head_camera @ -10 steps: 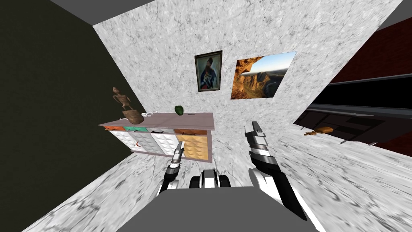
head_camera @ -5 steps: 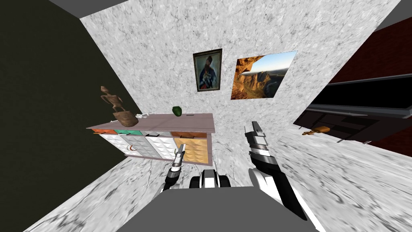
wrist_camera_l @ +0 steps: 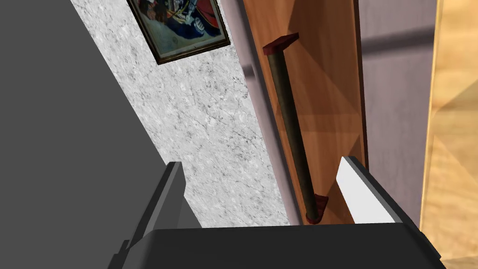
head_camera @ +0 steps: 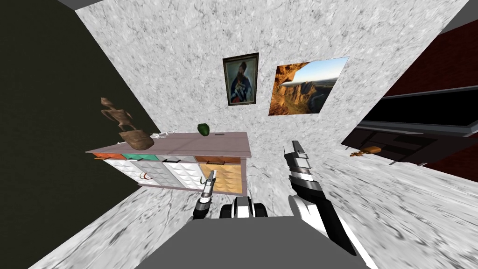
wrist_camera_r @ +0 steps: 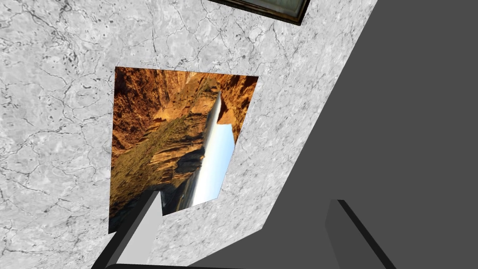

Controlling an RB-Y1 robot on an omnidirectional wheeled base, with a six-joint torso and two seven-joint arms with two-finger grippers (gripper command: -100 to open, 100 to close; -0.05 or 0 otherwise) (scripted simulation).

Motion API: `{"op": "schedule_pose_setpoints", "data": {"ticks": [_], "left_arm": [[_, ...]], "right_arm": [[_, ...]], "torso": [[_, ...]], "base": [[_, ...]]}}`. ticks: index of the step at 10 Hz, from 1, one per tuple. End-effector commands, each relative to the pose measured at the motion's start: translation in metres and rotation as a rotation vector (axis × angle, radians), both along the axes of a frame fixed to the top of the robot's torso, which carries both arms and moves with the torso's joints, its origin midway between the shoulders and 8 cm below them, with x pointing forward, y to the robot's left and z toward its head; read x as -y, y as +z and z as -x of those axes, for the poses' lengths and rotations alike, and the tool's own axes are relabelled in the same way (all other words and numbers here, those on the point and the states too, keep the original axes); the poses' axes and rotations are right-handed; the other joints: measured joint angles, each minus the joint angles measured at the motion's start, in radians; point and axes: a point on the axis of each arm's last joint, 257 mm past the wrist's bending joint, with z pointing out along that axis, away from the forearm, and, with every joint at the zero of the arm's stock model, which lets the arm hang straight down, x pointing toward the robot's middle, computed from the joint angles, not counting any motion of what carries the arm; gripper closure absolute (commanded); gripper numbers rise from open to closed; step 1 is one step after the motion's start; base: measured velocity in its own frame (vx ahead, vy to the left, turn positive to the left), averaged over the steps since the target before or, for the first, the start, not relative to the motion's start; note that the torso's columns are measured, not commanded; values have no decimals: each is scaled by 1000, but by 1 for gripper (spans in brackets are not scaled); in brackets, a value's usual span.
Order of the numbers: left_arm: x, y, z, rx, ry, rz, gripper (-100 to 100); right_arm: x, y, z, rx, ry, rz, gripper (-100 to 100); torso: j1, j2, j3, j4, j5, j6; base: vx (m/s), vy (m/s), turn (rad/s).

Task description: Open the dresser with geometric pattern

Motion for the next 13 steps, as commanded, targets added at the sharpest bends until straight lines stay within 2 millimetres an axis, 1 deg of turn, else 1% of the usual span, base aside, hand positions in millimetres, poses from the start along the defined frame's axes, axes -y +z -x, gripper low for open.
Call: {"op": "schedule_pose_setpoints", "data": {"ticks": [1,3,5,6,7,8,10,13], "left_arm": [[9,-15,4,-11,3,18,-100],[20,-23,7,-15,9,52,-100],[33,-26,8,-14,17,95,-100],[37,-26,8,-13,20,109,-100],[34,-26,9,-14,18,99,-100],[36,-20,-4,-13,16,100,-100],[37,-15,-12,-13,15,101,-100],[39,-4,-33,-13,11,101,-100]], "right_arm": [[0,0,0,0,0,0,0],[0,0,0,0,0,0,0],[0,0,0,0,0,0,0],[0,0,0,0,0,0,0],[0,0,0,0,0,0,0],[0,0,0,0,0,0,0],[0,0,0,0,0,0,0],[0,0,0,0,0,0,0]], "torso": [[-1,1,1,0,0,0],[1,-1,-1,0,0,0],[1,0,0,0,0,0],[1,0,0,0,0,0],[1,0,0,0,0,0],[0,1,1,0,0,0],[0,1,1,0,0,0],[1,-2,-1,0,0,0]], "base": [[79,6,-45],[76,10,-27],[53,18,-18],[33,15,-7],[12,5,-2],[-15,1,18],[-26,-3,8],[-21,-1,11]]}}
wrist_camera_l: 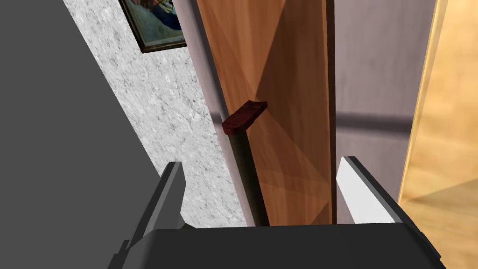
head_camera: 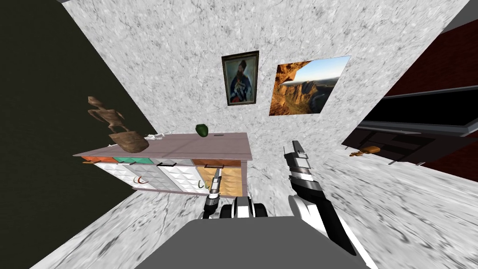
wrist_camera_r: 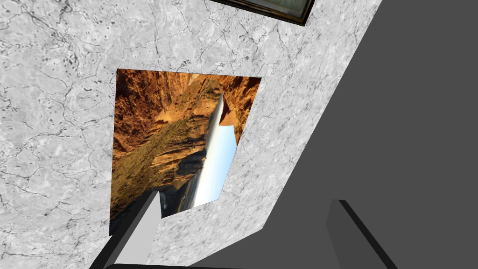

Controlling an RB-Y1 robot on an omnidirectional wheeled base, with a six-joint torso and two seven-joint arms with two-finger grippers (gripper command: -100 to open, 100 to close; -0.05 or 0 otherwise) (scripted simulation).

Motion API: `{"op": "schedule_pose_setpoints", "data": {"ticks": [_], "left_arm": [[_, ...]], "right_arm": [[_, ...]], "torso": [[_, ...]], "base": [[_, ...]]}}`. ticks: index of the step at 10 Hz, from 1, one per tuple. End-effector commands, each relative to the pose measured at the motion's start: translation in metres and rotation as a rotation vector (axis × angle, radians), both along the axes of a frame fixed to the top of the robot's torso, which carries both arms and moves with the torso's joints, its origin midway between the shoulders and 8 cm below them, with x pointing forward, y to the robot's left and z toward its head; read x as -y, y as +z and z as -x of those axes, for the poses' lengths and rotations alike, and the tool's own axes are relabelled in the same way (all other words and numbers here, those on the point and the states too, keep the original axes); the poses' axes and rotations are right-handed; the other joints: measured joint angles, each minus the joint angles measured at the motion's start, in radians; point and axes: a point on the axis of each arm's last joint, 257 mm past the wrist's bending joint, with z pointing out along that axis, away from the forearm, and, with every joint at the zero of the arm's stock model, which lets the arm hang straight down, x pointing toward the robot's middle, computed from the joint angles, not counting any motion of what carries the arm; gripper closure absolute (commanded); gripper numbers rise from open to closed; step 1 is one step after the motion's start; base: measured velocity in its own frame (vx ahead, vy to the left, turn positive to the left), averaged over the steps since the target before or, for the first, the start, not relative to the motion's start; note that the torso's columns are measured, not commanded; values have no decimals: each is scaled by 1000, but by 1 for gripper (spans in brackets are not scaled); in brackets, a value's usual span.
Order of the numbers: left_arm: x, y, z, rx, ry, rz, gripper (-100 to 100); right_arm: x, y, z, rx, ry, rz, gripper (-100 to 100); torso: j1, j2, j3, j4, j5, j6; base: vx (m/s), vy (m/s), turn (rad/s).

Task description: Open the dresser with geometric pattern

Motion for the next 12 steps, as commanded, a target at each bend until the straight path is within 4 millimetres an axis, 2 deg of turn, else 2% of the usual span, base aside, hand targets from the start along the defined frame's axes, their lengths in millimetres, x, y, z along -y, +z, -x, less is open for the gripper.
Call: {"op": "schedule_pose_setpoints", "data": {"ticks": [1,2,6,7,8,12], "left_arm": [[0,4,-6,1,-1,0,-100],[-1,-3,3,-1,1,0,100],[-3,-13,24,-1,4,0,100],[-3,-12,20,-4,4,0,100],[-10,-13,21,-4,-4,-30,-100],[-29,-14,21,-12,-23,-108,-100]], "right_arm": [[0,0,0,0,0,0,0],[0,0,0,0,0,0,0],[0,0,0,0,0,0,0],[0,0,0,0,0,0,0],[0,0,0,0,0,0,0],[0,0,0,0,0,0,0]], "torso": [[0,0,0,0,0,0],[0,0,0,0,0,0],[0,0,0,0,0,0],[0,1,1,0,0,0],[0,1,1,0,0,0],[0,1,0,0,0,0]], "base": [[-9,-1,1],[15,2,-18],[25,2,-10],[11,2,-1],[0,0,0],[-5,3,2]]}}
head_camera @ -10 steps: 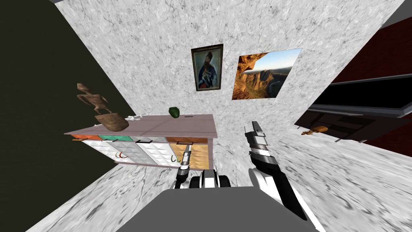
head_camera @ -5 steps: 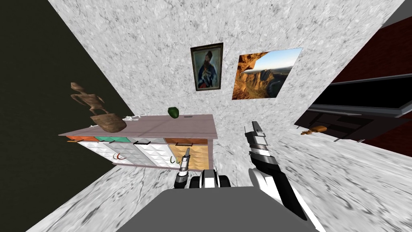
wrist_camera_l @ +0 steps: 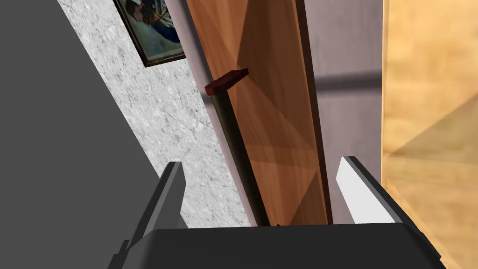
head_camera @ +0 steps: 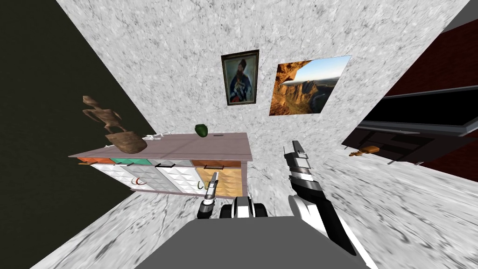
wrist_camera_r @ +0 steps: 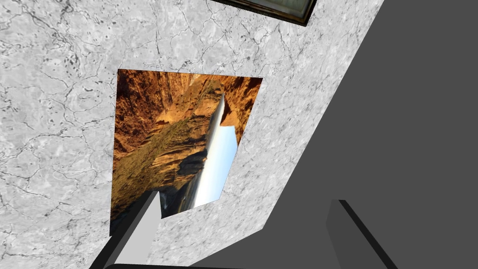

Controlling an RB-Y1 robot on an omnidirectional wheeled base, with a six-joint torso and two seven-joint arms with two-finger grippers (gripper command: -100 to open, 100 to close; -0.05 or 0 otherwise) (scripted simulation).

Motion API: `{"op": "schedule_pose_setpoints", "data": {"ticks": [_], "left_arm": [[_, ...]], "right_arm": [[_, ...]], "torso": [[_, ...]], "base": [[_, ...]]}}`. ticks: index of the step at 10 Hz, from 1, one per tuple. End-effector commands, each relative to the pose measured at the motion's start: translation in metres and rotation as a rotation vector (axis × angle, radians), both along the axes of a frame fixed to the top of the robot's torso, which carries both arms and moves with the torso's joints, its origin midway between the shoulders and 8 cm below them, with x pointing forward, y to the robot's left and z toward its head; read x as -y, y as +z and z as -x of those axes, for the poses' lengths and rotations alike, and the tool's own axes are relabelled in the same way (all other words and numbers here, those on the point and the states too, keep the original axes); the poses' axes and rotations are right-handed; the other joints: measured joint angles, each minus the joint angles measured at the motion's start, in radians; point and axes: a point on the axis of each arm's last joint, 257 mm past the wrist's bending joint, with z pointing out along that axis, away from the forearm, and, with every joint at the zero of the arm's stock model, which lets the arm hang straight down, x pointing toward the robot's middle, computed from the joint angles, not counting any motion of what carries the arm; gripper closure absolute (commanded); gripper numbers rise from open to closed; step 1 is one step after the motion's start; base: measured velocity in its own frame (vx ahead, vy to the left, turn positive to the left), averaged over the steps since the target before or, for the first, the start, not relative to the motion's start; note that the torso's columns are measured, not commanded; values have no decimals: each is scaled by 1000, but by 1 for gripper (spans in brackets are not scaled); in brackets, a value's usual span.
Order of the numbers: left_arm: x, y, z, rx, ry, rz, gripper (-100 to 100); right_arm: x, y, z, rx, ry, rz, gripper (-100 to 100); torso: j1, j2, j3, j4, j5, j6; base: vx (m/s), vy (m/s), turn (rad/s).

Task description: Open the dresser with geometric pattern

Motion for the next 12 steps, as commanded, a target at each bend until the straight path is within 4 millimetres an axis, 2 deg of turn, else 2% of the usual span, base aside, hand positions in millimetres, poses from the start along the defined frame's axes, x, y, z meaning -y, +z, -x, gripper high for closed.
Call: {"op": "schedule_pose_setpoints", "data": {"ticks": [1,2,4,9,10,12], "left_arm": [[-11,1,-2,-5,-12,-47,-100],[-7,6,-10,0,-10,-30,-100],[-11,10,-15,0,-15,-47,-100],[16,20,-25,15,8,69,-100],[14,20,-24,13,6,58,-100],[15,28,-39,13,3,60,-100]], "right_arm": [[0,0,0,0,0,0,0],[0,0,0,0,0,0,0],[0,0,0,0,0,0,0],[0,0,0,0,0,0,0],[0,0,0,0,0,0,0],[0,0,0,0,0,0,0]], "torso": [[0,0,0,0,0,0],[0,0,0,0,0,0],[1,1,1,0,0,0],[-1,-1,-1,0,0,0],[-1,-1,-1,0,0,0],[0,0,0,0,0,0]], "base": [[-14,12,4],[-42,25,20],[-49,33,9],[-20,16,5],[0,0,0],[-14,-4,11]]}}
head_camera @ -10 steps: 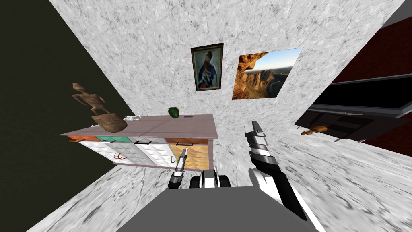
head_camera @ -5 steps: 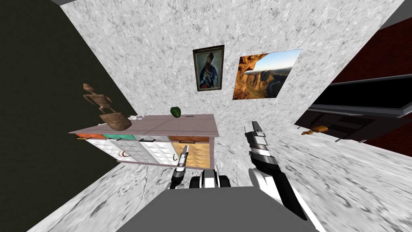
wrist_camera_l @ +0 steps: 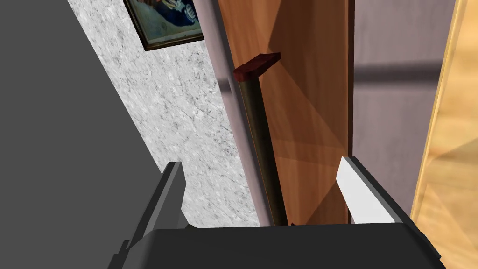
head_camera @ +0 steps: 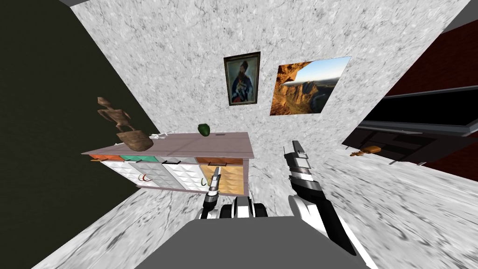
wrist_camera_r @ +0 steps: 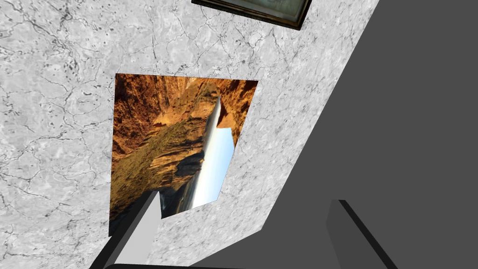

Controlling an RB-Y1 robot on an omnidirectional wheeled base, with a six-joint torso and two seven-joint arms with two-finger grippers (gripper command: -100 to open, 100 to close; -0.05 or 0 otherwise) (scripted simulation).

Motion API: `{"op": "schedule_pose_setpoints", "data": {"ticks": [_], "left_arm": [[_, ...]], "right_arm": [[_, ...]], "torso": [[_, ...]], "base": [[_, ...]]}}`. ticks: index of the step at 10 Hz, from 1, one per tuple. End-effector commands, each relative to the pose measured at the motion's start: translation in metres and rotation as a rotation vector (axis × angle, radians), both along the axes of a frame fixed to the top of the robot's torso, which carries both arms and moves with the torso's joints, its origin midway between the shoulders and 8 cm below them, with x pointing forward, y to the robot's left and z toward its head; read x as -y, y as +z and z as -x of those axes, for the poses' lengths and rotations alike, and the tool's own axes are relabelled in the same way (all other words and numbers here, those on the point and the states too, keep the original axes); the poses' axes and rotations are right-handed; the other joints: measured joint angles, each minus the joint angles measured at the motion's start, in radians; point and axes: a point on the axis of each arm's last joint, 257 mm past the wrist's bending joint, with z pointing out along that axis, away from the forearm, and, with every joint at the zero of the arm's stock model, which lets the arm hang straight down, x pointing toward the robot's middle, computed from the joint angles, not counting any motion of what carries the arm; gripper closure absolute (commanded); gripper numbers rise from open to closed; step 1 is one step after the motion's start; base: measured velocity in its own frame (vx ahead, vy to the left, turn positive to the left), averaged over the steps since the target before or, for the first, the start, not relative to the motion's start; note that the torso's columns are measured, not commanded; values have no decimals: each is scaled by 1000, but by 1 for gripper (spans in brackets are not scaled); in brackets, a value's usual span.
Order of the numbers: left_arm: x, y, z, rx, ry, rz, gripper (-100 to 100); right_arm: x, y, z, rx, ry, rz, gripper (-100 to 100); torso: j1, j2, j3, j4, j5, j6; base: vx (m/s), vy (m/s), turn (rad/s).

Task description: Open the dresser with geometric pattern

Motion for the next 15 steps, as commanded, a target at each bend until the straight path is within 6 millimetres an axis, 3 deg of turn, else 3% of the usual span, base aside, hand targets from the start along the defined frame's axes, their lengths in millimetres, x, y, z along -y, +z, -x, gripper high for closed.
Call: {"op": "schedule_pose_setpoints", "data": {"ticks": [1,3,4,5,9,15], "left_arm": [[1,9,-15,-3,-2,0,-100],[2,18,-29,-3,-4,0,-100],[3,11,-22,-14,-4,0,-100],[2,11,-19,-3,-3,0,100],[0,-4,7,-3,1,0,100],[1,13,-20,-11,-13,1,100]], "right_arm": [[0,0,0,0,0,0,0],[0,0,0,0,0,0,0],[0,0,0,0,0,0,0],[0,0,0,0,0,0,0],[0,0,0,0,0,0,0],[0,0,0,0,0,0,0]], "torso": [[0,1,0,0,0,0],[0,0,0,1,0,1],[-1,-2,-1,3,-2,1],[-1,-3,-2,1,-1,1],[-1,2,1,0,0,0],[0,2,1,1,0,0]], "base": [[-19,-4,10],[-32,-7,19],[-21,-5,2],[15,5,-23],[31,6,-12],[-142,1,27]]}}
